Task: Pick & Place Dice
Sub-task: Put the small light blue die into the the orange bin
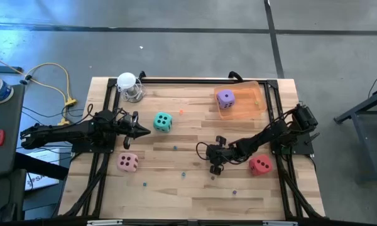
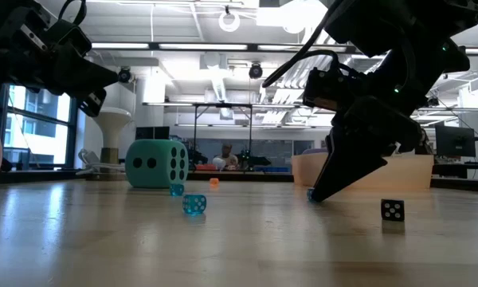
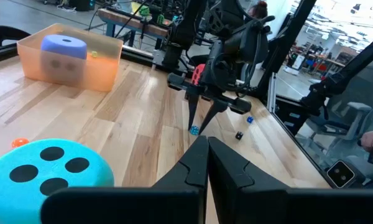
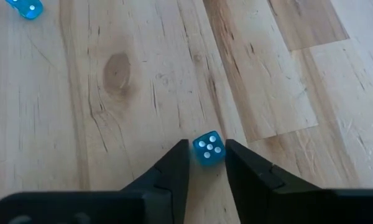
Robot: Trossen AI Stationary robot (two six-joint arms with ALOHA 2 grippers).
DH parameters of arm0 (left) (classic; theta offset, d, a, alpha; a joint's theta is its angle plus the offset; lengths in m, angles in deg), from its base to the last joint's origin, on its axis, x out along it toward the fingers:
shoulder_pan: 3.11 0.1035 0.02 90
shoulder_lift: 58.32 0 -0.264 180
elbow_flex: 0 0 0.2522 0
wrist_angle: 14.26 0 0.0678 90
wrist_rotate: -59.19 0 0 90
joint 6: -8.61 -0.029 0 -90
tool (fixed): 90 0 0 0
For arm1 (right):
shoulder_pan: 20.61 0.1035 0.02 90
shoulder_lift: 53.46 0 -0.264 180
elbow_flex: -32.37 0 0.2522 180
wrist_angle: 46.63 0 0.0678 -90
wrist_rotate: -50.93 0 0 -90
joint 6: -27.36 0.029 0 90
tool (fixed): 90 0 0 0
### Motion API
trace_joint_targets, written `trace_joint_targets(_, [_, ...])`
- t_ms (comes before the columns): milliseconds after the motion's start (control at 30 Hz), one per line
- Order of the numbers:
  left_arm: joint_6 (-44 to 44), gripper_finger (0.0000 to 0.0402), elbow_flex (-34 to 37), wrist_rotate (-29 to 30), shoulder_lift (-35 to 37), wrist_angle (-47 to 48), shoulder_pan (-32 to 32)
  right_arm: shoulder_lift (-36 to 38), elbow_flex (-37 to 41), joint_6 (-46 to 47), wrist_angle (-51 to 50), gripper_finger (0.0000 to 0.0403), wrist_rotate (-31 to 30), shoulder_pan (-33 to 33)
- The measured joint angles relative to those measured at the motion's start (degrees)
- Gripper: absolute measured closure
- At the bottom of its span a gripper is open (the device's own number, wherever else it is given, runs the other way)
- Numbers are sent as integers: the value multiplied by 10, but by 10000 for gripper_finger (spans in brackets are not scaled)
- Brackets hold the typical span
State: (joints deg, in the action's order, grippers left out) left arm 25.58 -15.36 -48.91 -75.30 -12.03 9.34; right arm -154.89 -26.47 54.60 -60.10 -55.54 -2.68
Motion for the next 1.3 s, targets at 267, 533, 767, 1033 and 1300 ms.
trace_joint_targets(267, [-4, 399, 0, 0, 0, 0, 0, 0, 0, -1, 0, 345, -4, 0])
trace_joint_targets(533, [-6, 399, 0, 0, 0, 11, 0, 0, 1, -12, 5, 358, -12, 0])
trace_joint_targets(767, [-2, 399, 0, 1, 0, 11, 0, -1, 1, -12, 7, 359, -12, 0])
trace_joint_targets(1033, [-3, 399, 0, 2, 0, 10, 0, -1, 1, -16, 8, 359, -16, 0])
trace_joint_targets(1300, [-2, 399, 0, 2, 0, 10, 0, 19, 2, -16, -15, 359, -42, 0])
